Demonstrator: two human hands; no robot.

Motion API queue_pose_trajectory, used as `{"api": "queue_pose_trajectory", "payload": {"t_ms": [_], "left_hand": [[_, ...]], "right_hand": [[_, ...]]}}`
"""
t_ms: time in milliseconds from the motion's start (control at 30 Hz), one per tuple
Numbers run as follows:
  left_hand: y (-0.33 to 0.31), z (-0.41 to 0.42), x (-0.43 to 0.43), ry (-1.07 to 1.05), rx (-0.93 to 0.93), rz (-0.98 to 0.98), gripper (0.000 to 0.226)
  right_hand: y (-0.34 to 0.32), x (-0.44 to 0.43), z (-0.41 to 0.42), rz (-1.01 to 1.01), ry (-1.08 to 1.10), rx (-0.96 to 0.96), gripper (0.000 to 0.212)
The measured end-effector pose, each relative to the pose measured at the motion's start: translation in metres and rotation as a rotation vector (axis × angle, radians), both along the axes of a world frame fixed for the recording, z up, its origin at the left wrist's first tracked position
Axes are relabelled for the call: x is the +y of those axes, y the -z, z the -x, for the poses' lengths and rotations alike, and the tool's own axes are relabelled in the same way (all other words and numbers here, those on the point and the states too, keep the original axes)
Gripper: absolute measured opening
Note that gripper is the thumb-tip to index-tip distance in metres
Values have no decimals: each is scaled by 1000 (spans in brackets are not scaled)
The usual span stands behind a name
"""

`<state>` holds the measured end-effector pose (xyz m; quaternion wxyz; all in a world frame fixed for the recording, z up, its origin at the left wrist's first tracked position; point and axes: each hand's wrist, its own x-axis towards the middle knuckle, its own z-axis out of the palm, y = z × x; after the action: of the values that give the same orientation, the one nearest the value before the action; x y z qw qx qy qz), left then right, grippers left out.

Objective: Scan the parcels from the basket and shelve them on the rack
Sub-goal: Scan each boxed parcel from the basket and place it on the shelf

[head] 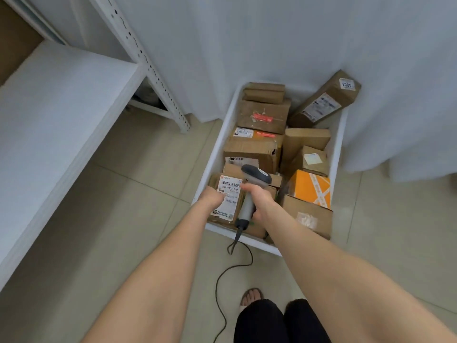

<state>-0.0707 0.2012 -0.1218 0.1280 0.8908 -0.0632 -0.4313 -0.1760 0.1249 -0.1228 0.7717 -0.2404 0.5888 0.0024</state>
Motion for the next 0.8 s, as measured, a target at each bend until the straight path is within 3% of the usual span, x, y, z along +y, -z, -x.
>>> {"api": "queue_pose_trajectory", "payload": {"t_ms": [67, 200, 367, 800], "left_hand": [[20, -3, 2, -18, 33, 5, 3], [40, -2, 5, -75, 140, 38, 31], [15, -7, 6, -246, 156, 187, 33], [-254, -12, -13, -395, 212, 503, 32]], "right_hand": [[19, 2, -7, -21, -1, -12, 40], [39, 5, -11, -46, -28, -34, 34], [14, 5, -5, -38, -19, -44, 29], [-251, -31, -6, 173, 78, -138, 28]]}}
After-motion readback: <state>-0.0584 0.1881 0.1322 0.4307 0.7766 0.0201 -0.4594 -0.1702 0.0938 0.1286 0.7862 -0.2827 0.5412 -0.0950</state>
